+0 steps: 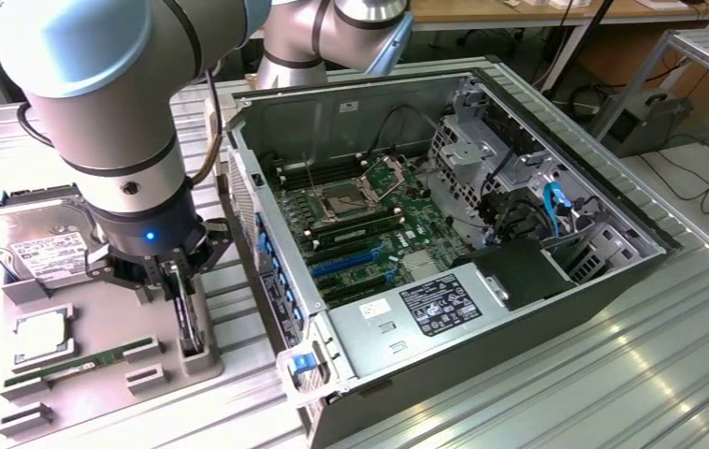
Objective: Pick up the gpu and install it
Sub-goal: 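Pick up the gpu and move the gpu toward the slot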
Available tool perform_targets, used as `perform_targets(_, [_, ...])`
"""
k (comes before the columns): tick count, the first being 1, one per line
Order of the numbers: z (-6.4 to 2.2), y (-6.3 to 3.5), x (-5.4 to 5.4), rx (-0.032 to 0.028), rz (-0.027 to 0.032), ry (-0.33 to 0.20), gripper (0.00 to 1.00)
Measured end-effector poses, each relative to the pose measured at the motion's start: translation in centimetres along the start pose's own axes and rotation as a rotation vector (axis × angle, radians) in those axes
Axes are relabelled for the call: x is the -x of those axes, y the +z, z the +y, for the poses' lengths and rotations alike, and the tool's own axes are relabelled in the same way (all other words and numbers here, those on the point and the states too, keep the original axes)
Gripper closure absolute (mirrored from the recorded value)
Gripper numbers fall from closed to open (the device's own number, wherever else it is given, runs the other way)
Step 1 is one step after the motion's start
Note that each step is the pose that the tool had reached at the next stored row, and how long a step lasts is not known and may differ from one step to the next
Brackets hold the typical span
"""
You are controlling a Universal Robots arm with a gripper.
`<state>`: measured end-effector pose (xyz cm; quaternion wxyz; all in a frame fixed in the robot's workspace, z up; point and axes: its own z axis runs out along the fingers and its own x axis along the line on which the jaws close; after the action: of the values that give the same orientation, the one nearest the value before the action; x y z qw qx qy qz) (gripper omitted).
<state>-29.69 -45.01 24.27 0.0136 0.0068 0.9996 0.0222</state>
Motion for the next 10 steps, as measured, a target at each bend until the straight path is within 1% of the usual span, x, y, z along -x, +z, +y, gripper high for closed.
perform_targets(6, [0.0, -0.11, 0.06, 0.0015, 0.0013, -0.006, 0.74])
perform_targets(10, [0.03, -0.79, 0.19, 0.0066, 0.0045, -0.01, 0.74])
